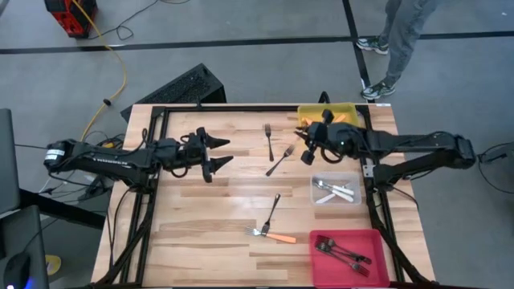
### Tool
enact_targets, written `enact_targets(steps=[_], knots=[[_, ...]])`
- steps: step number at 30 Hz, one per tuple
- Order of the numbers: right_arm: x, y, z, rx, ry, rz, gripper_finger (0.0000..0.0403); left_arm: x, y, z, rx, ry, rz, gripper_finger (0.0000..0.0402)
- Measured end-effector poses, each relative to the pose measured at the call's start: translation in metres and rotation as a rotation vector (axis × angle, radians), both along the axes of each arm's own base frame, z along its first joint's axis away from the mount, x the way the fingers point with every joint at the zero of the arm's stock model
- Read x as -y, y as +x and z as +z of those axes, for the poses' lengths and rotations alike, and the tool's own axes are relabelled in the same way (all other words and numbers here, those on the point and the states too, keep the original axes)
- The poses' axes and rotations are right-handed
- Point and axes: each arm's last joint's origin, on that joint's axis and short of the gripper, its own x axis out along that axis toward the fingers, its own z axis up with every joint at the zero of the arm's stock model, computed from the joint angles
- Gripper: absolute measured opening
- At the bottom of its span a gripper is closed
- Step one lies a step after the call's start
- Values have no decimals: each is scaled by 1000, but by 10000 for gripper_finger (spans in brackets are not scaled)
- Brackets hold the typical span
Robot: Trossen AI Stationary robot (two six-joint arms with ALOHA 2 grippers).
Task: Sort silverware by color (type)
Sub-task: Put the orange fork into the yellow bin
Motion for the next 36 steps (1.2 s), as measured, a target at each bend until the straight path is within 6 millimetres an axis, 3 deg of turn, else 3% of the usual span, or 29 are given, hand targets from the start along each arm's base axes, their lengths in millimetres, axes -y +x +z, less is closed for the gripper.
enact_targets(steps=[8, 21, 27, 33, 36], knots=[[29, -12, -25, -119, -4, -55, 64, -5, 0, 1, 9, -8, -27, 285], [70, -36, -61, -93, 195, 64, 64, -4, -4, 4, 29, -37, -67, 285], [83, -50, -88, -69, 257, -43, 64, -3, -11, 8, 32, -36, -65, 285], [92, -59, -99, -95, 288, -127, 64, -3, -17, 12, 44, -34, -61, 285], [99, -61, -89, -54, 238, -190, 64, -4, -18, 12, 34, -34, -41, 285]])
